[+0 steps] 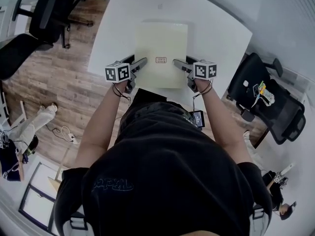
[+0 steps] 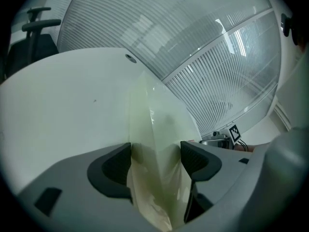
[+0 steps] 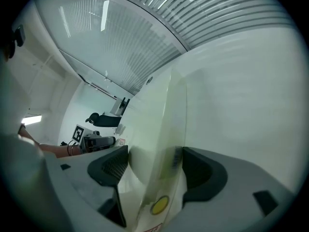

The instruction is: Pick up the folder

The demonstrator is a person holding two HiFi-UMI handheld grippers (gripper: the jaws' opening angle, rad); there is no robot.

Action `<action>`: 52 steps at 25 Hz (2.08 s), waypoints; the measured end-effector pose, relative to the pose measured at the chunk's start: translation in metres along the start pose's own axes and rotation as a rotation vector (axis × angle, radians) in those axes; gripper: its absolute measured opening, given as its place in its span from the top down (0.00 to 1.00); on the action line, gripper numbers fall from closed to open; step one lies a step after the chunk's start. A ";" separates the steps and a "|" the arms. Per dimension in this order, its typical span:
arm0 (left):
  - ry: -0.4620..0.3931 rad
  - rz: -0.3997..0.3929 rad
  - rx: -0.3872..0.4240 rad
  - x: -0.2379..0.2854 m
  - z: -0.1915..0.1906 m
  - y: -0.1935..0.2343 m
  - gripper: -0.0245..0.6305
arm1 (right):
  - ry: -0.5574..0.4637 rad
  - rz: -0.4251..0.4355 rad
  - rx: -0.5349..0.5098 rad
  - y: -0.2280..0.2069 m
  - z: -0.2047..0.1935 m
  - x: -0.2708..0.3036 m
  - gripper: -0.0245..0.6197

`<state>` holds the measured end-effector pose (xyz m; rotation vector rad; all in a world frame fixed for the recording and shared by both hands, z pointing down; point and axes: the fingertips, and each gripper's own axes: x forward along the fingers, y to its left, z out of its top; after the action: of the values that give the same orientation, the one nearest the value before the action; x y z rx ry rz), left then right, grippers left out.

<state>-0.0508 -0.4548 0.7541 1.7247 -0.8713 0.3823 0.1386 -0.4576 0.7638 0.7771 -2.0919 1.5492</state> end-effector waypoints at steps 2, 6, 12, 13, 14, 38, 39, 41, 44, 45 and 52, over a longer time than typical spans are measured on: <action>0.000 -0.002 0.004 0.001 0.000 0.003 0.45 | 0.012 -0.005 -0.003 0.000 0.000 0.000 0.44; -0.017 -0.056 -0.029 0.000 0.002 0.004 0.44 | 0.019 0.007 0.004 0.005 0.004 0.002 0.44; -0.018 -0.017 -0.009 -0.002 0.005 0.006 0.45 | 0.007 -0.011 0.007 0.006 0.006 0.000 0.44; -0.024 -0.013 -0.006 -0.003 0.004 0.003 0.46 | 0.005 -0.016 -0.003 0.008 0.006 -0.002 0.44; -0.030 -0.017 -0.002 -0.005 0.003 -0.001 0.46 | 0.003 -0.012 -0.014 0.012 0.006 -0.005 0.44; -0.226 -0.064 0.186 -0.084 -0.036 -0.118 0.46 | -0.217 -0.040 -0.269 0.096 -0.031 -0.118 0.44; -0.231 -0.066 0.193 -0.086 -0.040 -0.125 0.46 | -0.225 -0.041 -0.280 0.097 -0.035 -0.125 0.44; -0.231 -0.063 0.211 -0.087 -0.048 -0.136 0.46 | -0.240 -0.044 -0.297 0.099 -0.042 -0.138 0.44; -0.234 -0.062 0.235 -0.091 -0.060 -0.151 0.46 | -0.259 -0.047 -0.302 0.102 -0.055 -0.154 0.44; -0.239 -0.064 0.241 -0.094 -0.064 -0.156 0.46 | -0.268 -0.047 -0.301 0.104 -0.060 -0.158 0.44; -0.264 -0.056 0.297 -0.117 -0.084 -0.182 0.46 | -0.312 -0.025 -0.313 0.120 -0.085 -0.180 0.44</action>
<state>0.0149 -0.3138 0.5822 2.1038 -0.9906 0.2586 0.1963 -0.3157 0.5885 0.9700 -2.4562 1.1008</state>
